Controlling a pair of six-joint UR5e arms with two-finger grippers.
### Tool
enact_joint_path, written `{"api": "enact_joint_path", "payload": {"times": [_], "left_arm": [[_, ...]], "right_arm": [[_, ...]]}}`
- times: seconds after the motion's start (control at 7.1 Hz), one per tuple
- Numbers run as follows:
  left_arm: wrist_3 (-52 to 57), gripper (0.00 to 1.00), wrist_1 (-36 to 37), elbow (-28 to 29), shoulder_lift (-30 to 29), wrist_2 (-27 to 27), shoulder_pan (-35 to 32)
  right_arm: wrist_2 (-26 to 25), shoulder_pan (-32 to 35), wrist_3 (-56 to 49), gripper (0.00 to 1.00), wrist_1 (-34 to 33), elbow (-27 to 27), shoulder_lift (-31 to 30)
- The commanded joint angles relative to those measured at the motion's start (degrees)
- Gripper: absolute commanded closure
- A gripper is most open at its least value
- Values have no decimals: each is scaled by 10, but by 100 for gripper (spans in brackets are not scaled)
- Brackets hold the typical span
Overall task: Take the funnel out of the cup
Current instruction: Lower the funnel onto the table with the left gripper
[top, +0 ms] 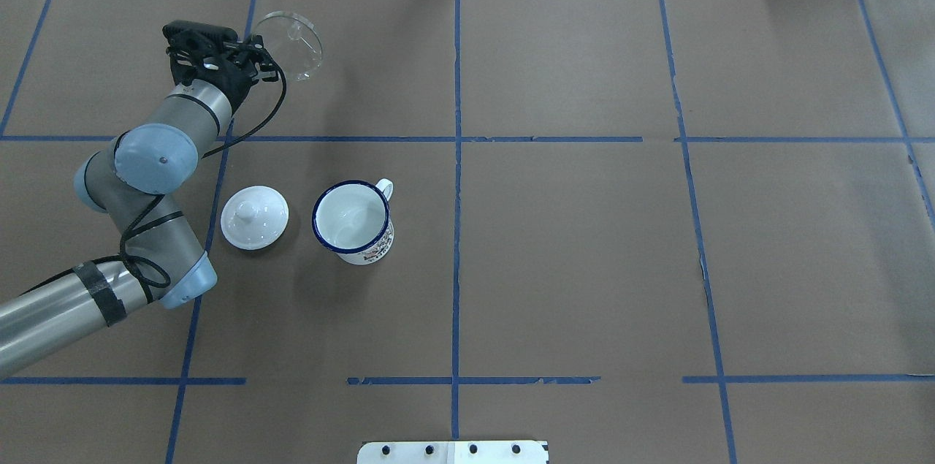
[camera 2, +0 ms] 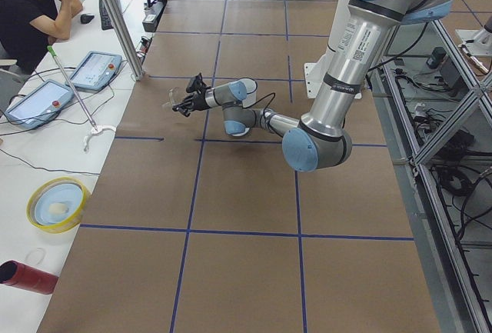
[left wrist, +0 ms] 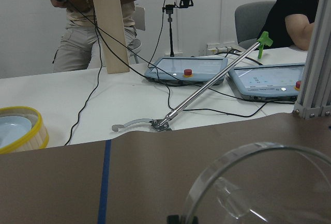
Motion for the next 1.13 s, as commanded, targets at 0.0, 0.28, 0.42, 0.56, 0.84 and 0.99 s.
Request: {"api": "enact_joint_path", "payload": {"times": [0.0,0.28,0.42,0.56,0.84,0.99], "left_arm": [[-1,100,-5,24,-3,17,7],[-1,100,-5,36,-3,25,12],[-1,100,-5,39,-4,26,12],[-1,100,-5,41,-4,25,14],[-1,100,-5,42,-4,25,14],[-1,100,-5,43,-4,25,15]], "right_arm": [[0,0,0,0,0,0,0],[0,0,0,0,0,0,0],[0,0,0,0,0,-1,0],[0,0,0,0,0,-1,0],[0,0,0,0,0,-1,0],[0,0,0,0,0,0,0]]}}
